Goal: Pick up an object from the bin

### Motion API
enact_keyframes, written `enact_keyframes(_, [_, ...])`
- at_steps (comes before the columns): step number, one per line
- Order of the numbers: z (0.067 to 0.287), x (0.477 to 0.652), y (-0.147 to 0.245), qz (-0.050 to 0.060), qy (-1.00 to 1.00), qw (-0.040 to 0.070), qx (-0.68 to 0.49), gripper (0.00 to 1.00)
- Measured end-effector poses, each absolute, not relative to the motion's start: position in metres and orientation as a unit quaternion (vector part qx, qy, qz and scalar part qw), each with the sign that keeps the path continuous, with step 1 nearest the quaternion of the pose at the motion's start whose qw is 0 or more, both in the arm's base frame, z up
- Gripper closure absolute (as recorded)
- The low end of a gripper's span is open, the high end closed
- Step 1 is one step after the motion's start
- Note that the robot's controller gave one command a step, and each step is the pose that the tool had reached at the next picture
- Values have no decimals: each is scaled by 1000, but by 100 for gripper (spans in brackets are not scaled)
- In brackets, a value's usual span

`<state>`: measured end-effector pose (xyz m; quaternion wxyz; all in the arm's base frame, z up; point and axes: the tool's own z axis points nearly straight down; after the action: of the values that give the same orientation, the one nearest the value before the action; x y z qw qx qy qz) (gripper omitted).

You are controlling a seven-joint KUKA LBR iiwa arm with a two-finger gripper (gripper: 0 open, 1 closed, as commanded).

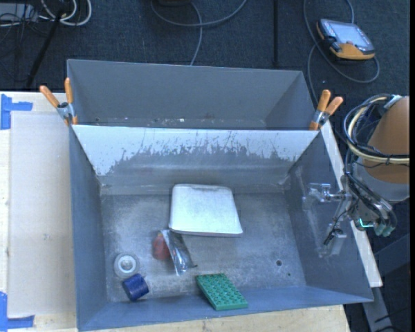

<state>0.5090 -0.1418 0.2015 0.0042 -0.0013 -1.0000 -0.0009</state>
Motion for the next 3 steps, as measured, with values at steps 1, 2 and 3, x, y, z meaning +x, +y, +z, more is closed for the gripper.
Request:
enact_keyframes(1, [66,476,-159,-1,-1000,1,-14,0])
enact_keyframes(2, [71,473,-136,1,-998,-4,-67,0])
enact_keyframes(3, [69,475,-118,0,-976,0,-217,0])
